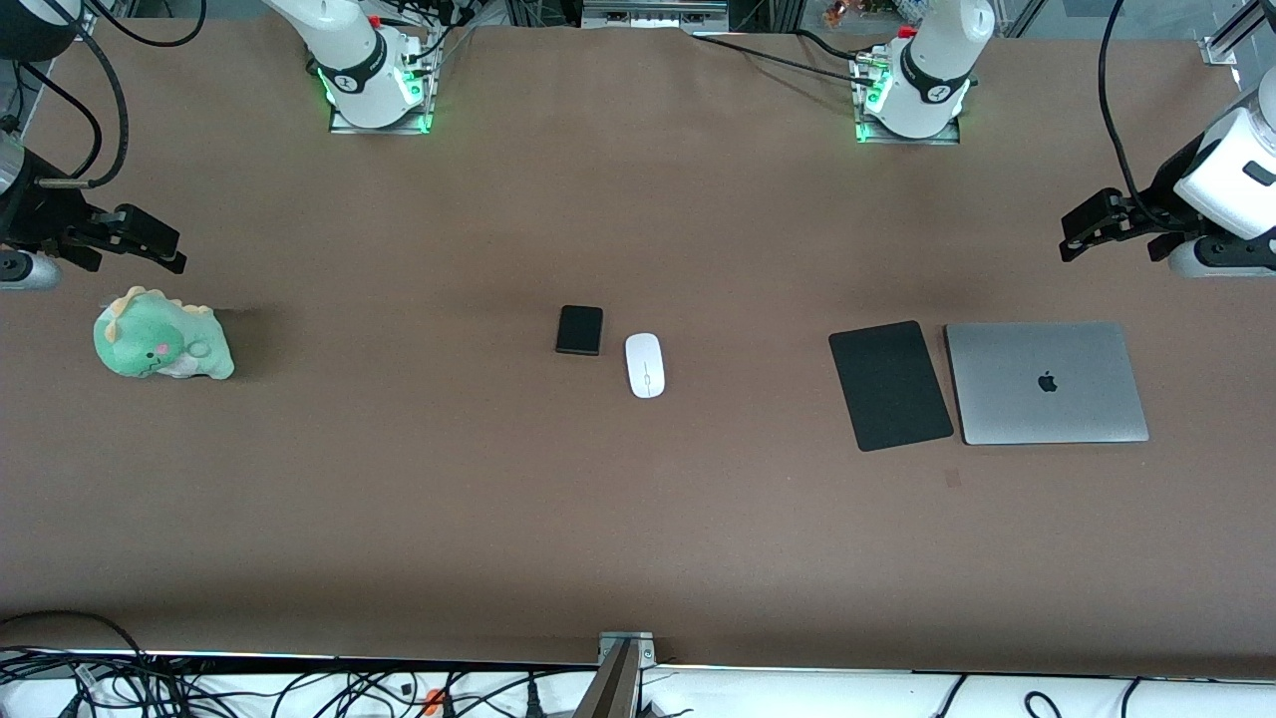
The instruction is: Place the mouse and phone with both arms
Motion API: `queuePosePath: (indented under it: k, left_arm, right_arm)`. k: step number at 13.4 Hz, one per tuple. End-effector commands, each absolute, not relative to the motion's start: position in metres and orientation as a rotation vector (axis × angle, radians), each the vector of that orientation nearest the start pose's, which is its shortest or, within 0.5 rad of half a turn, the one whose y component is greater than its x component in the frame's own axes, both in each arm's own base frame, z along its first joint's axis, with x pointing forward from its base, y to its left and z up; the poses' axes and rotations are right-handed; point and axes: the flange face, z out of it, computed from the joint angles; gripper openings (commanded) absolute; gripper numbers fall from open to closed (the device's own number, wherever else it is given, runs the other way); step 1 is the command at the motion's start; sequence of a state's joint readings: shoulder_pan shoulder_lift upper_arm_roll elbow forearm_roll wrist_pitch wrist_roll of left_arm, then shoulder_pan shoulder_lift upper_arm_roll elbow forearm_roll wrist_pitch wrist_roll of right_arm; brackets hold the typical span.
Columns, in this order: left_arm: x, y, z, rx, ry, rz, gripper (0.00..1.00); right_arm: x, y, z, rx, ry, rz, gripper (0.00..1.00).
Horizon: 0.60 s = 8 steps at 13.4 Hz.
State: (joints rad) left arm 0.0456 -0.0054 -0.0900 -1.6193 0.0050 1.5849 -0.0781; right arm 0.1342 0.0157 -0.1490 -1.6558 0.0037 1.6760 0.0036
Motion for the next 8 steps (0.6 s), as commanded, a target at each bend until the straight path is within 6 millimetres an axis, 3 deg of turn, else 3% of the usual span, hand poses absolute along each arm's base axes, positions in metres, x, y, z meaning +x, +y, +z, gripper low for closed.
queuePosePath:
  k: [1,8]
  left_arm:
    - [0.5522,-0.0238,0.6135,-3.131,-0.038,0.05,1.0]
    - [0.552,-0.0202,0.6119,-3.13,-0.048,0.057,1.0]
  right_arm:
    - [0.5614,-0.0062,0.59,-3.119,0.034,-0.003,1.0]
    - [0.5602,-0.0064,0.5925,-3.118,0.037,-0.01,1.0]
